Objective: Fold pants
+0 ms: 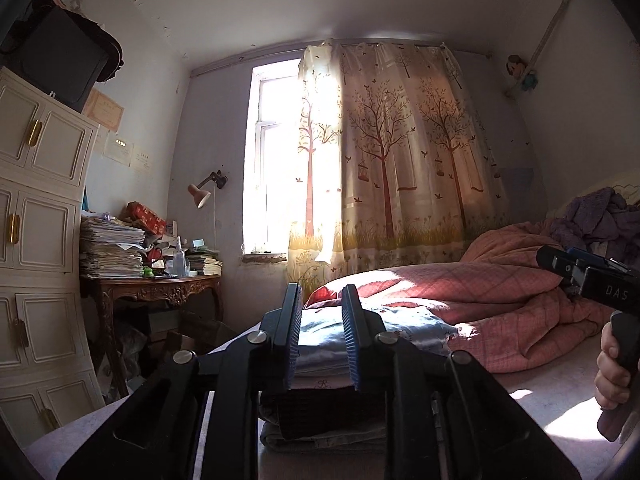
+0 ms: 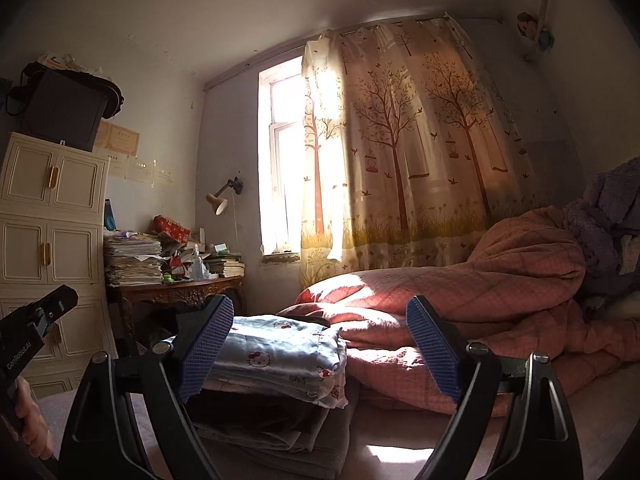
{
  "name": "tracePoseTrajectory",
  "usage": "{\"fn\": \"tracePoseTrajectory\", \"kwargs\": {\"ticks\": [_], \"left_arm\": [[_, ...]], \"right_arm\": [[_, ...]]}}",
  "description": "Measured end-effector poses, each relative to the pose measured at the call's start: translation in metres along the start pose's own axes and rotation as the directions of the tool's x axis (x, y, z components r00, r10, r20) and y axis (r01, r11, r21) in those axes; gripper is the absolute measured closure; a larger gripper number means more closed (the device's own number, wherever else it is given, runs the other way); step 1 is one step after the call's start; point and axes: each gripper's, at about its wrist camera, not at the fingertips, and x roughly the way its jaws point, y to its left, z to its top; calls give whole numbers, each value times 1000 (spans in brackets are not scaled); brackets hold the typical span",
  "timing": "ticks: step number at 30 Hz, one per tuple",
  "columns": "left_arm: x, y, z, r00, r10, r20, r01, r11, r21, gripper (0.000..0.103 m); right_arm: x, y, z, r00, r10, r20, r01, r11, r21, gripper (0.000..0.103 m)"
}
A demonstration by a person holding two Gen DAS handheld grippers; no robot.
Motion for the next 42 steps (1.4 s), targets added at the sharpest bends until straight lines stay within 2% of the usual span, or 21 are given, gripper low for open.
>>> {"fn": "tracePoseTrajectory", "kwargs": {"ticks": [1, 2, 3, 5, 7, 10, 12, 14, 19, 22, 25, 28, 31, 42], "left_arm": [[4, -1, -7, 1000, 0, -15, 1, 1000, 7, 56], [5, -1, -15, 1000, 4, -19, -3, 1000, 9, 35], [5, -1, -22, 1000, 8, -13, -7, 1000, 9, 18], [4, -1, -32, 1000, 18, -7, -18, 1000, 17, 6], [5, -1, -42, 1000, 15, -21, -14, 1000, 19, 2], [6, -5, -56, 1000, 19, -25, -18, 999, 47, 1], [11, -8, -67, 998, 15, -57, -11, 997, 73, 1], [12, -7, -77, 998, 6, -65, -1, 998, 69, 1], [10, -4, -93, 998, 35, -61, -31, 998, 55, 1], [13, -14, -98, 996, 44, -79, -36, 994, 107, 1], [12, -24, -98, 996, 36, -76, -23, 987, 158, 0], [4, -27, -97, 998, 46, -43, -38, 985, 169, 0], [6, -28, -96, 997, 55, -50, -45, 983, 178, 0], [15, -3, -94, 993, 69, -101, -63, 996, 61, 0]], "right_arm": [[1, 1, -4, 1000, 7, -3, -7, 1000, -1, 6], [3, 0, -8, 1000, 11, 0, -11, 1000, 7, 0], [3, -2, -13, 1000, 12, 6, -12, 1000, 19, 0], [7, -5, -24, 1000, 23, 1, -23, 999, 34, 0], [12, -4, -38, 1000, 21, -22, -21, 1000, 18, 0], [21, -2, -59, 999, 11, -44, -11, 1000, -6, 0], [25, -1, -72, 999, 4, -52, -5, 1000, -21, 0], [29, 1, -85, 998, -8, -67, 5, 999, -39, 0], [32, 0, -113, 995, -25, -98, 20, 999, -50, 0], [37, 3, -128, 990, -47, -132, 38, 997, -69, 0], [42, 6, -130, 987, -55, -153, 43, 995, -86, 0], [42, 5, -129, 987, -57, -147, 46, 996, -78, 0], [42, 2, -129, 988, -68, -138, 59, 996, -66, 0], [38, 4, -131, 989, -72, -130, 62, 995, -78, 0]]}}
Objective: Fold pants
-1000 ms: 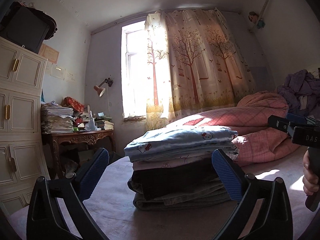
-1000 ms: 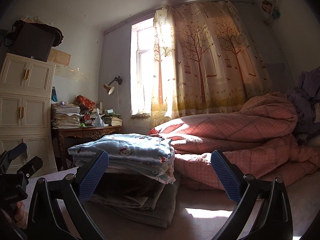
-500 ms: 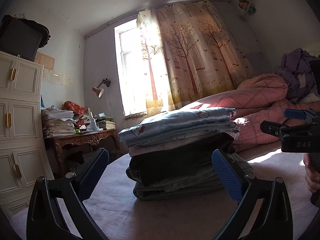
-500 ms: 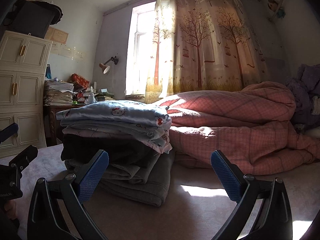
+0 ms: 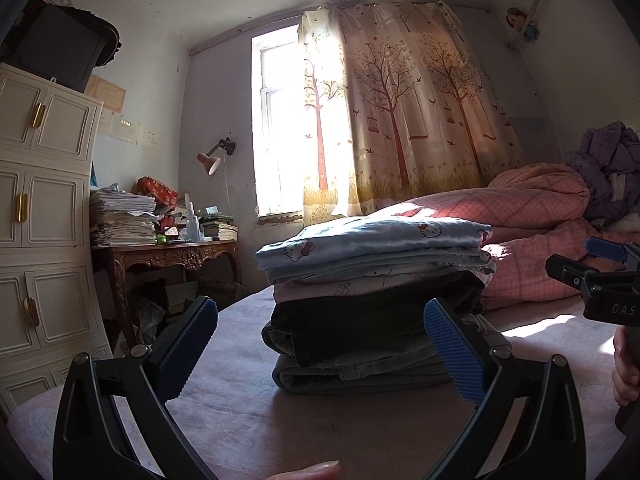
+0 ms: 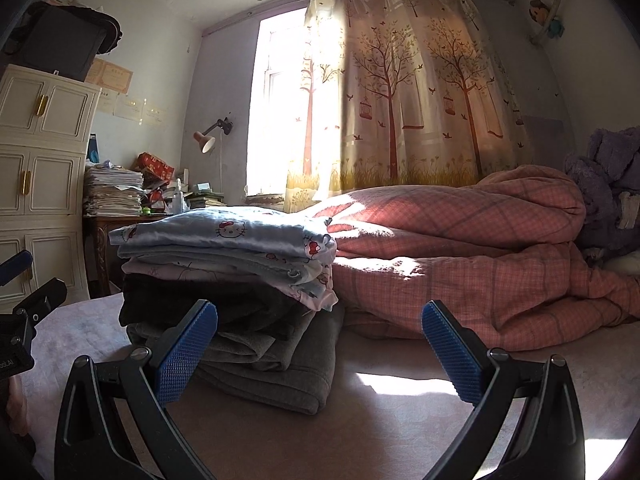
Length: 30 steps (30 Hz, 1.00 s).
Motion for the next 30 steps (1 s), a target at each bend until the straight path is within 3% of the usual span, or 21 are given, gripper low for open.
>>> {"fn": "tracePoseTrajectory", "kwargs": {"ticks": [10, 30], "left_arm": [[-5, -4, 0, 1000, 10, 22, -11, 1000, 19, 0], [1, -12, -2, 1000, -17, -11, 17, 998, 62, 0]], "right_arm": [[-5, 3, 0, 1000, 10, 9, -9, 1000, -23, 0], [-3, 3, 0, 1000, 12, -7, -12, 999, -30, 0]]}}
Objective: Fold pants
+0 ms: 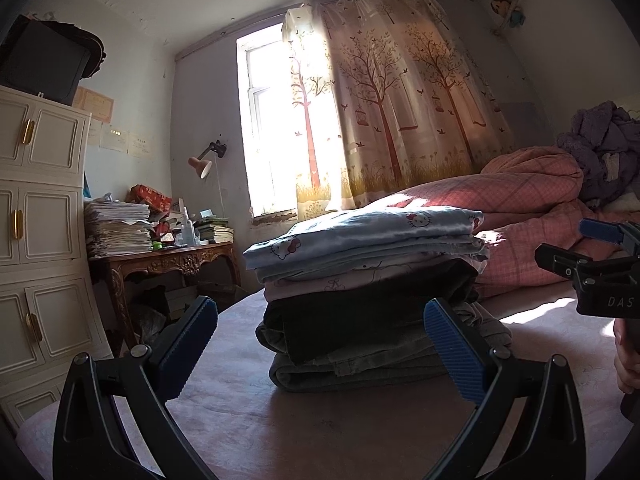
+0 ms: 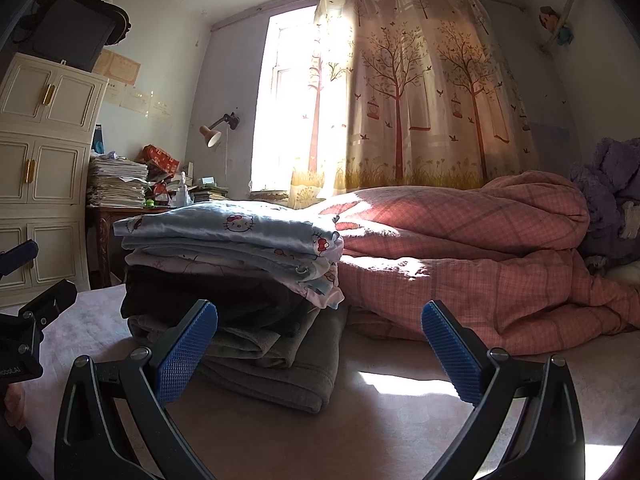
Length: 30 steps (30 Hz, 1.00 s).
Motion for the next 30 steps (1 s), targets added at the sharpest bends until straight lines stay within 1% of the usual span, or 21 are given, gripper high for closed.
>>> {"fn": "tracePoseTrajectory", "kwargs": {"ticks": [5, 24, 30], "left_arm": [[1, 1, 0, 1000, 0, -10, 0, 1000, -11, 0], [5, 0, -2, 1000, 2, -31, -2, 1000, -2, 0], [9, 0, -4, 999, 12, -52, -12, 1000, -2, 0]], "right_arm": [[0, -1, 0, 1000, 0, 4, 0, 1000, -6, 0], [0, -1, 0, 1000, 0, 2, 0, 1000, -8, 0], [1, -1, 0, 1000, 1, 2, -1, 1000, -9, 0]]}}
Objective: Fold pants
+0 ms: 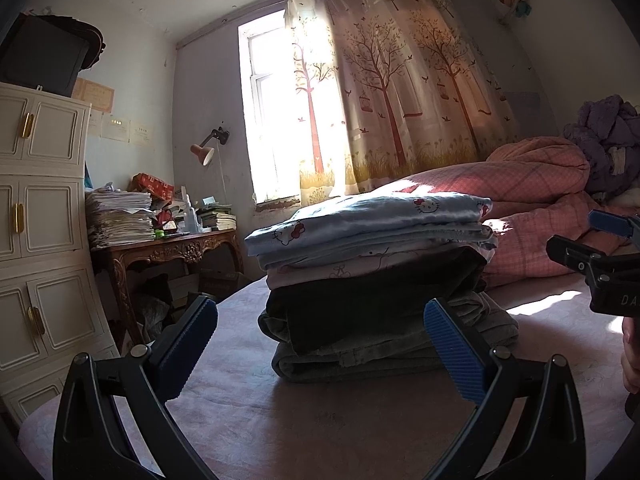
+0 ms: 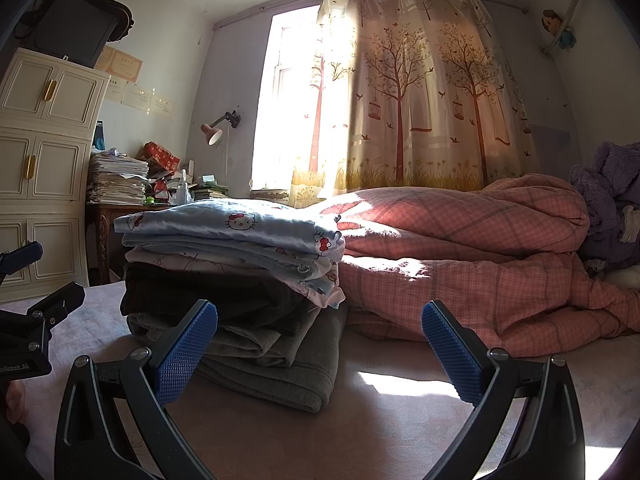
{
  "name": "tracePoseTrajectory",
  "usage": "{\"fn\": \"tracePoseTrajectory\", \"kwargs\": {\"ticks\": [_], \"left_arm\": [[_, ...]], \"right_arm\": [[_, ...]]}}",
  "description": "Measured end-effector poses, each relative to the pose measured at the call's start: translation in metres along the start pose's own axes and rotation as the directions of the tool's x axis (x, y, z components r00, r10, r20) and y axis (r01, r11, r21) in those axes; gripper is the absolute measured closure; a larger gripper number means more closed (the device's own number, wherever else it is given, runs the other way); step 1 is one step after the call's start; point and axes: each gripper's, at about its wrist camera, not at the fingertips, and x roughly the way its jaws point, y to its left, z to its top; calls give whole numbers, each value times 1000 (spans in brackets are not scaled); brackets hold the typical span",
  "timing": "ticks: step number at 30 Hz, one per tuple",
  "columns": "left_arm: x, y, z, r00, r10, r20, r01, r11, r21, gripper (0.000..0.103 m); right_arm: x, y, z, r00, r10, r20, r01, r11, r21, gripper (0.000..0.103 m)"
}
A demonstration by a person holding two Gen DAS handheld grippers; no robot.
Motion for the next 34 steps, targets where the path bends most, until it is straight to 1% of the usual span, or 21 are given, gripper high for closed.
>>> {"fn": "tracePoseTrajectory", "kwargs": {"ticks": [10, 17, 25, 34], "left_arm": [[0, 3, 0, 1000, -4, 1, 4, 1000, -9, 0], [-1, -2, 0, 1000, -4, 2, 4, 1000, 8, 0], [-2, -6, 0, 1000, -16, -9, 17, 999, 31, 0], [0, -4, 1, 1000, -21, -22, 21, 1000, 22, 0]], "right_arm": [[1, 0, 0, 1000, 1, -4, -1, 1000, 0, 0], [2, -1, -1, 1000, 2, -7, -2, 1000, -1, 0], [4, -1, -3, 1000, 6, -18, -6, 1000, 1, 0], [6, -2, -3, 1000, 7, -19, -7, 1000, 2, 0]]}}
